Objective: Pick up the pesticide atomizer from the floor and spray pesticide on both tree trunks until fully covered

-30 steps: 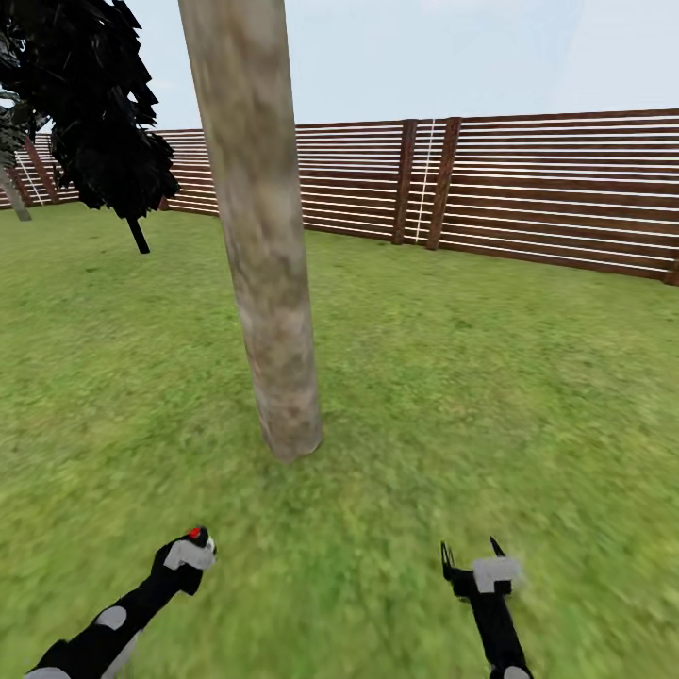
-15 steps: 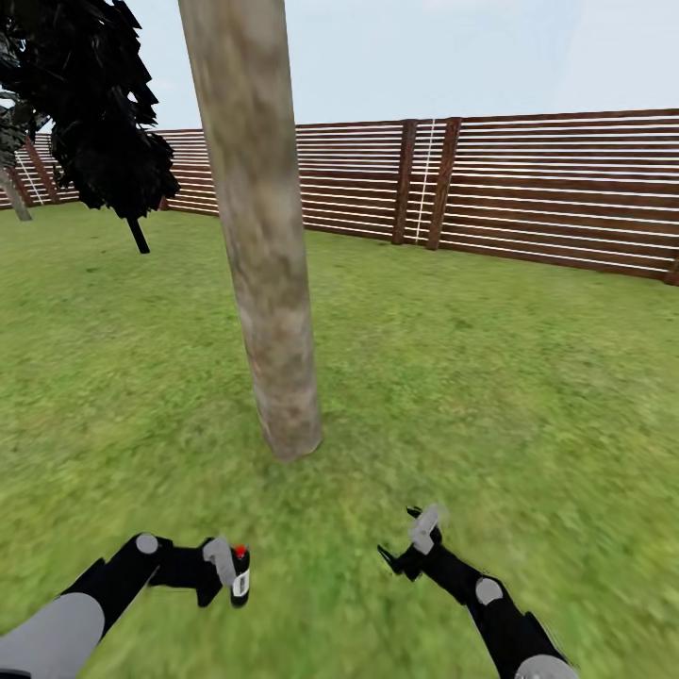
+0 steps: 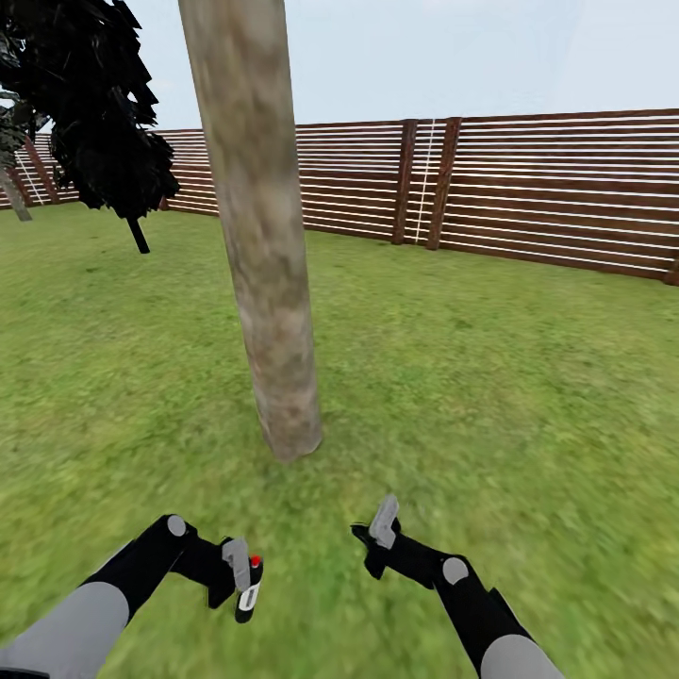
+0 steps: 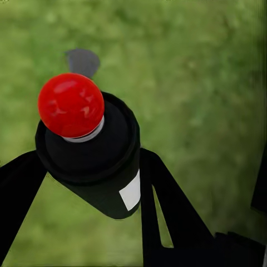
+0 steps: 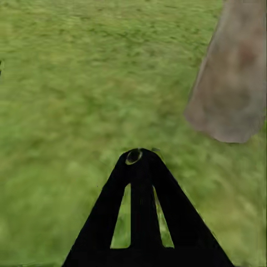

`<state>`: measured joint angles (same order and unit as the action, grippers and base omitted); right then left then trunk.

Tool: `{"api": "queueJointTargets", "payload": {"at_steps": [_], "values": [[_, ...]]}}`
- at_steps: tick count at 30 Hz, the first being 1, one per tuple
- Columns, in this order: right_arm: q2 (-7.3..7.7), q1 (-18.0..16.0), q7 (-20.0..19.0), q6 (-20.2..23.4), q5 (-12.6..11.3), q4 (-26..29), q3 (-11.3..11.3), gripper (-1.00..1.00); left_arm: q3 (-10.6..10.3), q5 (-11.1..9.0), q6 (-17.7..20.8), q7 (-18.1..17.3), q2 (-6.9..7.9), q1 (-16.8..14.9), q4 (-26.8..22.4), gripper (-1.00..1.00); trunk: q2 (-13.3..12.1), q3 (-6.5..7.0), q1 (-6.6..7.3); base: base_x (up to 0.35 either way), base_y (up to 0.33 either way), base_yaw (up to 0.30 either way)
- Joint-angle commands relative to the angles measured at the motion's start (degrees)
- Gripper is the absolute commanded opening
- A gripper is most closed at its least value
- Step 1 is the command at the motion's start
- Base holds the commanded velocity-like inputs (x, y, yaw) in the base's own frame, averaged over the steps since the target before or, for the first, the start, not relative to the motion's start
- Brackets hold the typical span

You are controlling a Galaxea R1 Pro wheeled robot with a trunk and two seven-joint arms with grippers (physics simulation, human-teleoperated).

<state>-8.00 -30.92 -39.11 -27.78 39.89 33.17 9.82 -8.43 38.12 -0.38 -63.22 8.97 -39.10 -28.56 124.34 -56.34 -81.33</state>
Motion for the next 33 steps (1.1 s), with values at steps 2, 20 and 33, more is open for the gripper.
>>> {"api": "queueJointTargets", "payload": {"at_steps": [2, 20, 33], "values": [[-0.11, -0.1, -3.5, 0.0, 0.0, 0.0, -0.1, -1.0, 0.0, 0.6, 0.1, 0.0, -0.67, -0.3, -0.1, -1.0, 0.0, 0.0, 0.0, 0.0, 0.0, 0.0], [-2.0, -0.5, -7.8, 0.0, -0.1, 0.0, -10.1, -1.0, -0.2, 9.5, 0.7, -0.3, -6.95, -2.2, -2.0, -1.0, 0.0, 0.0, 0.0, 0.0, 0.0, 0.0], [-1.8, -0.5, -8.1, -0.1, 0.0, 0.0, -10.2, -1.0, -0.3, 11.2, -5.4, -5.7, -8.49, -2.7, -2.1, -1.0, 0.0, 0.0, 0.0, 0.0, 0.0, 0.0]]}}
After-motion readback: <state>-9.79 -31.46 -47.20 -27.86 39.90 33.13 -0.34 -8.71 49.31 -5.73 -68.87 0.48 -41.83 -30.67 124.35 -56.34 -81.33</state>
